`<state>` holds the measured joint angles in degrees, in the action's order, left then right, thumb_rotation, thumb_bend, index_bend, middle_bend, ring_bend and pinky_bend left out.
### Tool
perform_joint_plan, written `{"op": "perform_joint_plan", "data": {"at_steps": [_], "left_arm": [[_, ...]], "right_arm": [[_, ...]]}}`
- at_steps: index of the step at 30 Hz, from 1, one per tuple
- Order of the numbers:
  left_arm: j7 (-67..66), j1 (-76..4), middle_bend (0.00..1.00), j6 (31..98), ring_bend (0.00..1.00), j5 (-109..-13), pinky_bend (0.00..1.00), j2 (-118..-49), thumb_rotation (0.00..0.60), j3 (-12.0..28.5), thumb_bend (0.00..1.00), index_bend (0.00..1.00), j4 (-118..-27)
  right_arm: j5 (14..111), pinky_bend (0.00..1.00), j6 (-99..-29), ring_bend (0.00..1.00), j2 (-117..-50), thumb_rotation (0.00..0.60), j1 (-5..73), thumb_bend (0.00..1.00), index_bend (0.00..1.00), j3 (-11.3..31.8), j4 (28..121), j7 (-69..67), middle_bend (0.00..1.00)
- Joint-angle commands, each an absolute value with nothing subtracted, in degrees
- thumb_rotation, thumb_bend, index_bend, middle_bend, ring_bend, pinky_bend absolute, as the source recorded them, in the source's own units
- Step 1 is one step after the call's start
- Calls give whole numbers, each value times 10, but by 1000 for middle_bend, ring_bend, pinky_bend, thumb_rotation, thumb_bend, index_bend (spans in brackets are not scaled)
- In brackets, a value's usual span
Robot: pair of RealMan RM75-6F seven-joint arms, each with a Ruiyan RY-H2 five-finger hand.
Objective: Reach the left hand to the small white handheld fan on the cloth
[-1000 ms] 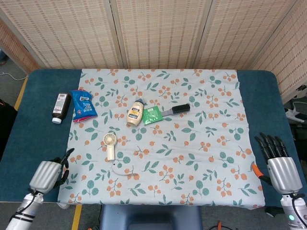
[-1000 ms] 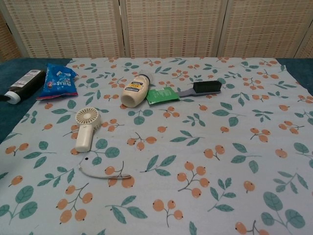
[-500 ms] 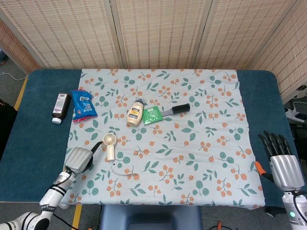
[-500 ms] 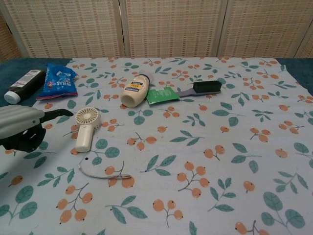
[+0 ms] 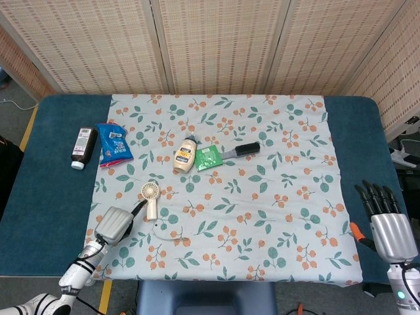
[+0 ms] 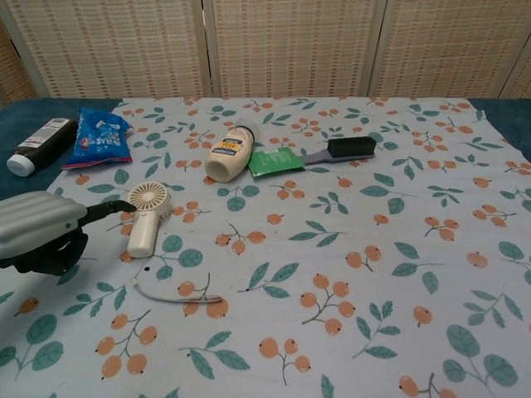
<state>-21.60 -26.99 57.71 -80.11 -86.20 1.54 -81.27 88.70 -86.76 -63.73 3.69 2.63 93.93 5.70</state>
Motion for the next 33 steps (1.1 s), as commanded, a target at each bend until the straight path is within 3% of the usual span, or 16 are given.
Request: {"op": "perform_joint_plan", "data": {"at_steps": [1, 33], "left_arm": [[-225, -272, 873, 576, 771, -798, 950, -866, 600, 12, 904, 0, -806], [-236, -285, 874, 586, 771, -797, 950, -877, 600, 4, 899, 0, -795]], "right_arm": [[886, 0, -867, 0, -637, 600, 37, 215, 0, 27, 940, 58, 2], [861, 0, -846, 0, -633, 600, 38, 214, 0, 27, 953, 77, 2]]}}
